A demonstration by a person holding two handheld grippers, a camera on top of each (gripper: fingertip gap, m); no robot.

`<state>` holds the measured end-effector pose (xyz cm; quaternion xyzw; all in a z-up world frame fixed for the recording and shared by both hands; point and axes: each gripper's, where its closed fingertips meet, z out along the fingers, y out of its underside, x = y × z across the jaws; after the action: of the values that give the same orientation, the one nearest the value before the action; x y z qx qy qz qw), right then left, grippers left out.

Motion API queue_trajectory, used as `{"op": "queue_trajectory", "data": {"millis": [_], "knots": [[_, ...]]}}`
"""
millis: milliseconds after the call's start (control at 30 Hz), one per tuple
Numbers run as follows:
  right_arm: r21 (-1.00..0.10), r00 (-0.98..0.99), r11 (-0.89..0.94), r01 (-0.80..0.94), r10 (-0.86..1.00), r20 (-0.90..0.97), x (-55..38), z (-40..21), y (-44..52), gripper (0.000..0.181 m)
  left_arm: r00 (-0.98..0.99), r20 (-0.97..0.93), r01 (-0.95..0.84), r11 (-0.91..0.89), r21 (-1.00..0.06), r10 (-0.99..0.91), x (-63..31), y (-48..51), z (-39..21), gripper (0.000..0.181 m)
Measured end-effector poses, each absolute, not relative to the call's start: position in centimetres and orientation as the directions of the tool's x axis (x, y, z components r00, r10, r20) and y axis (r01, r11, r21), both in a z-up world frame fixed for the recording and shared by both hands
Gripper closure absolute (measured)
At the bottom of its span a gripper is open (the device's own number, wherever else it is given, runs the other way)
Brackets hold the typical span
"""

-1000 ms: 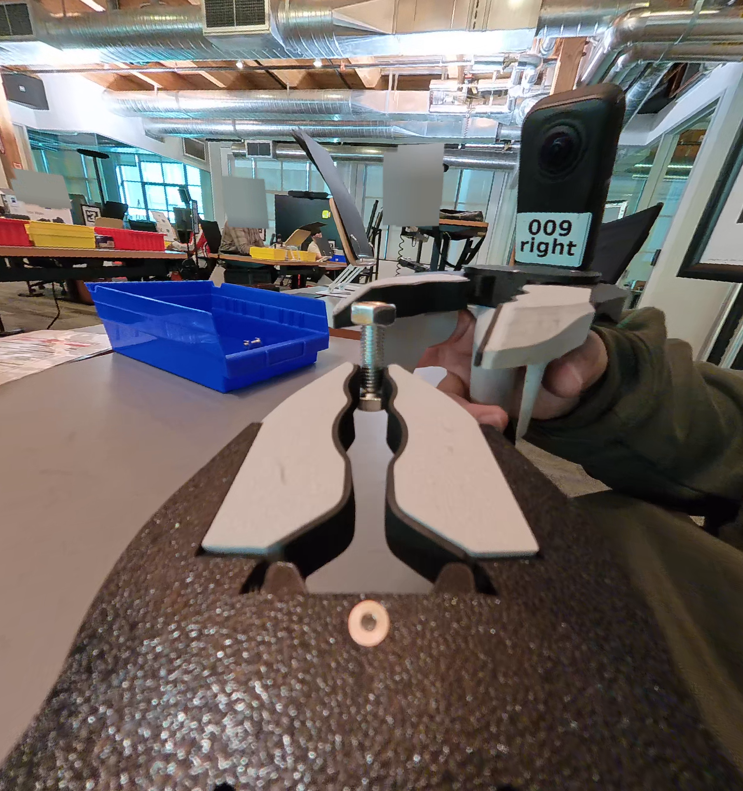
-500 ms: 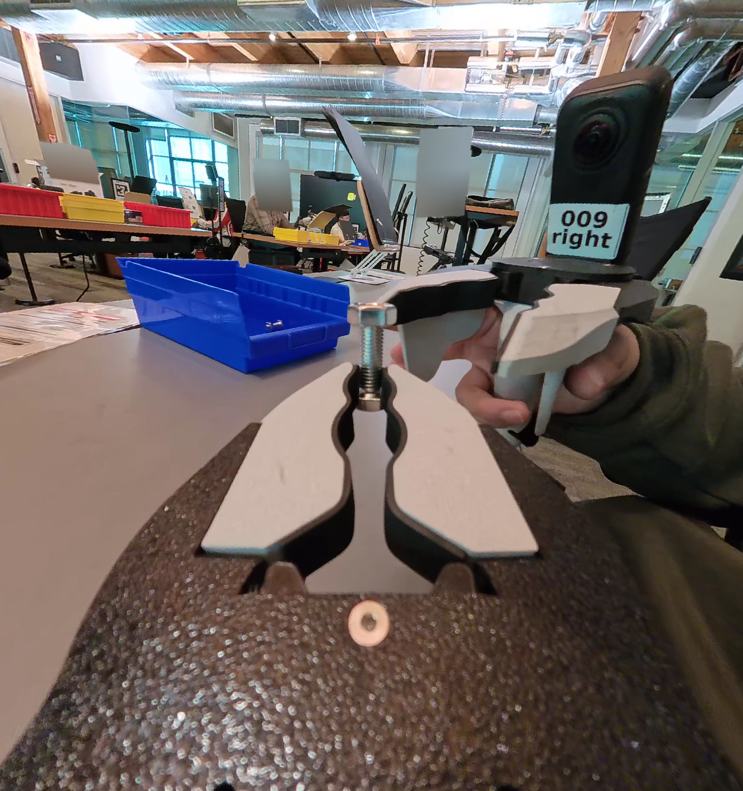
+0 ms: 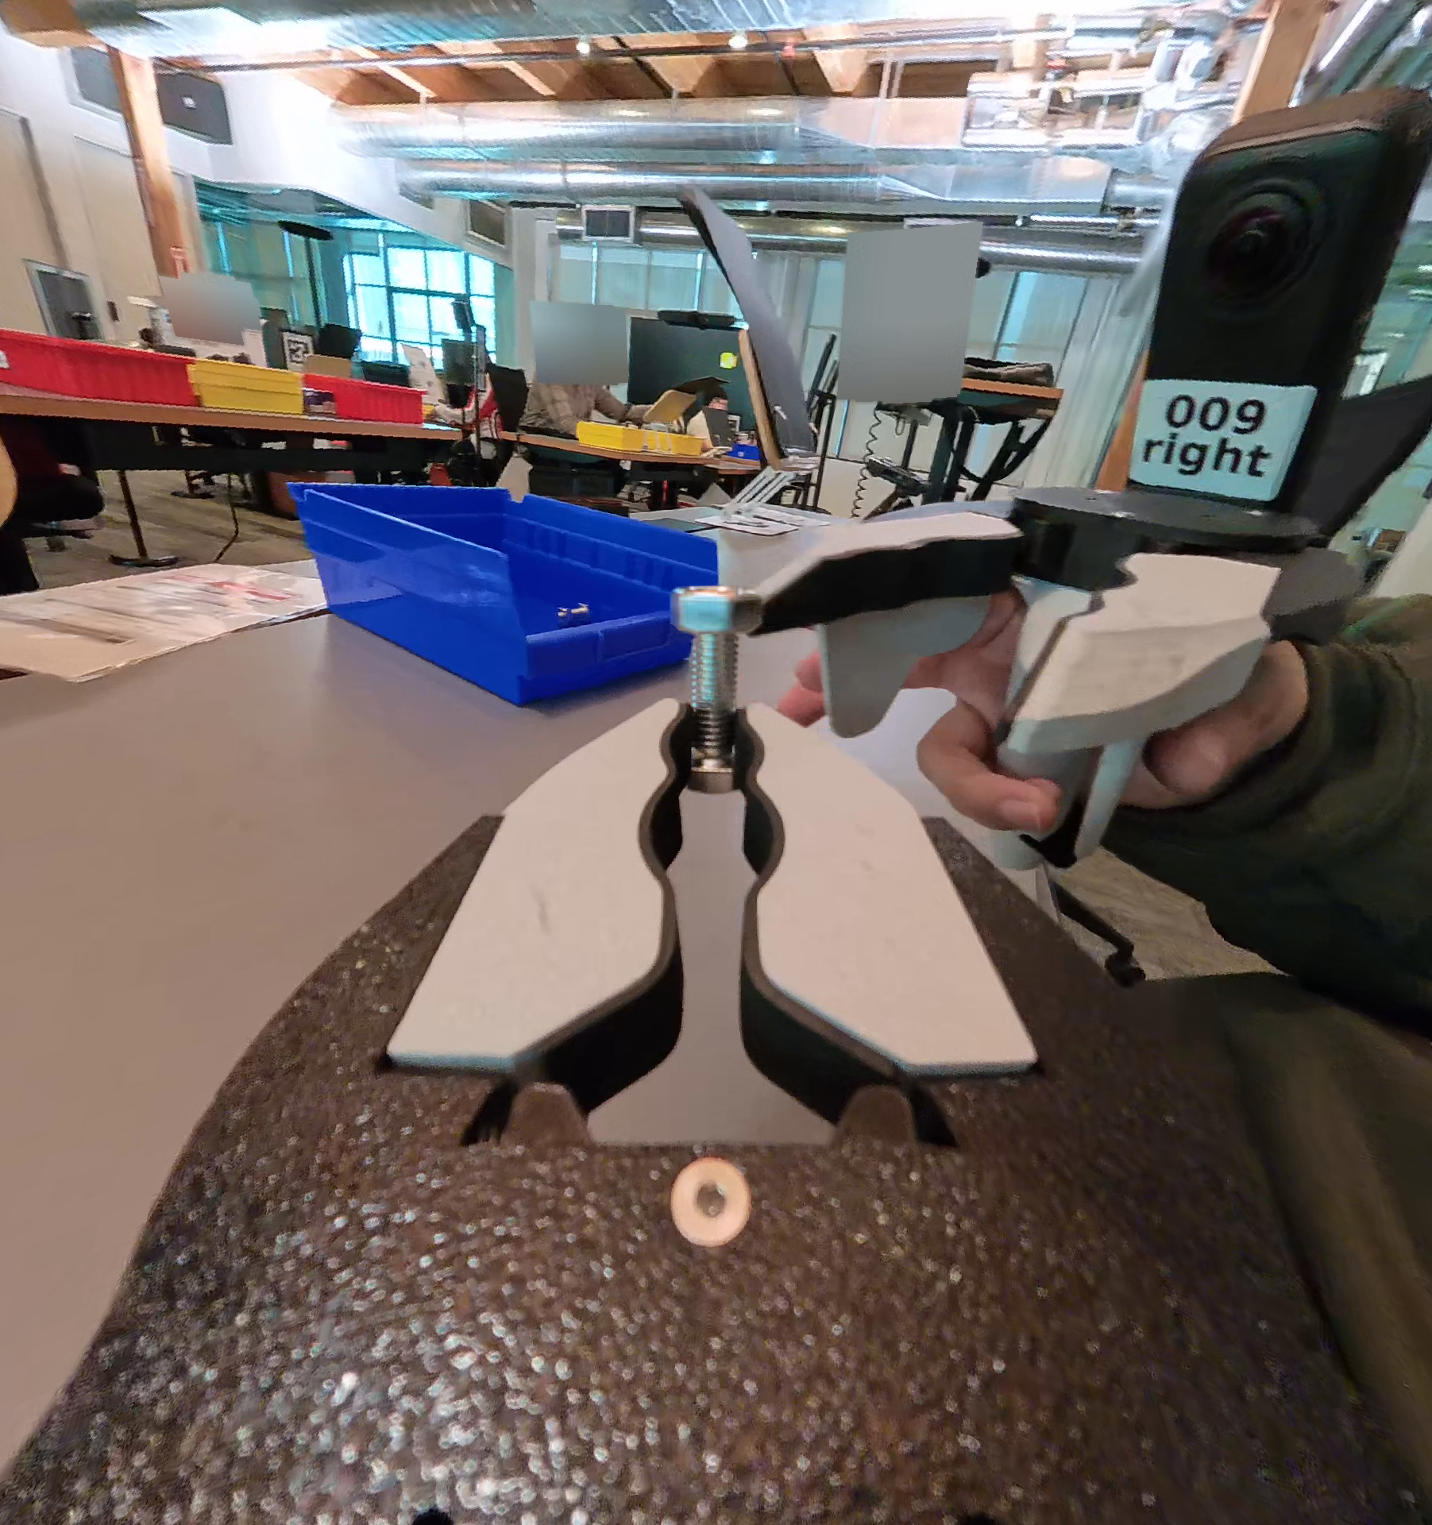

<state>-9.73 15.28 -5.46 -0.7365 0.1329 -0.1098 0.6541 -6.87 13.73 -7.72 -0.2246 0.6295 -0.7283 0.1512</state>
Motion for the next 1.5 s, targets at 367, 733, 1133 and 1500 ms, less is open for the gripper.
{"op": "queue_trajectory", "data": {"millis": [367,733,1133,1500], "knots": [[-0.995,0.942,-0.079,-0.061,-0.335,-0.031,-9.7,-5.5,15.5,0.113,-0.889,0.110,-0.067,-0.113,-0.991,-0.445,-7.9,12.4,-8.0,0.172],[-0.992,0.917,-0.121,-0.034,-0.398,0.017,-8.8,-6.0,15.2,0.109,-0.862,0.155,-0.102,-0.133,-0.986,-0.483,-7.1,13.2,-8.2,0.172],[-0.994,0.940,-0.089,-0.068,-0.339,-0.034,-9.9,-5.7,15.8,0.116,-0.815,0.207,-0.148,-0.152,-0.977,-0.541,-5.9,14.5,-8.7,0.172],[-0.992,0.934,-0.076,-0.097,-0.350,-0.065,-9.4,-6.4,15.9,0.104,-0.849,0.177,-0.149,-0.095,-0.984,-0.498,-6.7,13.1,-9.1,0.172]]}}
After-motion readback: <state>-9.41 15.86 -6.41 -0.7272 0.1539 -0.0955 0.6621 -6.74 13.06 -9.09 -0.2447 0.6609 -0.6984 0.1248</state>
